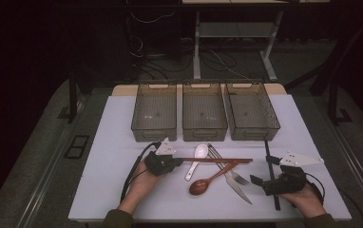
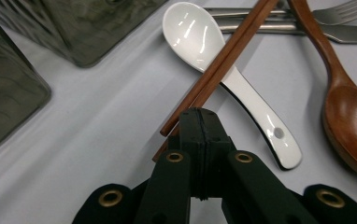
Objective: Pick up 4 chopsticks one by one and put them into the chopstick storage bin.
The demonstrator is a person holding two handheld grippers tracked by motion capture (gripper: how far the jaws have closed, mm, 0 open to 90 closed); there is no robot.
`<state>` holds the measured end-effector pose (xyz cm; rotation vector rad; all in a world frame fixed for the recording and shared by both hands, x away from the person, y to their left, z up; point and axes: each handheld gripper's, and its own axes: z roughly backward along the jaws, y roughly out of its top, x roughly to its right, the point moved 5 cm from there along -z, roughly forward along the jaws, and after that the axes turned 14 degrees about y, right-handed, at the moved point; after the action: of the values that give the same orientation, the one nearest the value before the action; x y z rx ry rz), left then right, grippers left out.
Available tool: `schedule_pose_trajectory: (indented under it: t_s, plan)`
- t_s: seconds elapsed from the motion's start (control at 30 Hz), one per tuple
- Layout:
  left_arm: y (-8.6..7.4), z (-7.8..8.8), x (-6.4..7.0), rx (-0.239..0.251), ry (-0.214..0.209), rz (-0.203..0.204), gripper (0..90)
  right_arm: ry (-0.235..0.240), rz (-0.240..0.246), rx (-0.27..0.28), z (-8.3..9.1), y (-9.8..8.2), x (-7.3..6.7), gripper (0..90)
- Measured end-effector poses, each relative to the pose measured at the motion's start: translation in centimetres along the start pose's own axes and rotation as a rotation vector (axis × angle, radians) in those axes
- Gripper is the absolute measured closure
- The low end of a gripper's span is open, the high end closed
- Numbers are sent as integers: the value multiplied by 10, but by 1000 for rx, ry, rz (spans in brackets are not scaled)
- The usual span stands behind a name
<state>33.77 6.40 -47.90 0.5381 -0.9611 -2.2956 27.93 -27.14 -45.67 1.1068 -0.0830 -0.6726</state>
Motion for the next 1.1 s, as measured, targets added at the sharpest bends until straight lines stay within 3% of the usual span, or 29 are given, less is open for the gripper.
schedule_pose_trajectory:
  t_s: [0.33,1.1]
  plan:
    - [5,-10,-4,0,22,-5,889,-1,-2,4,0,0,0,6]
    - [14,-23,-14,19,32,41,888,-1,-4,2,1,0,0,6]
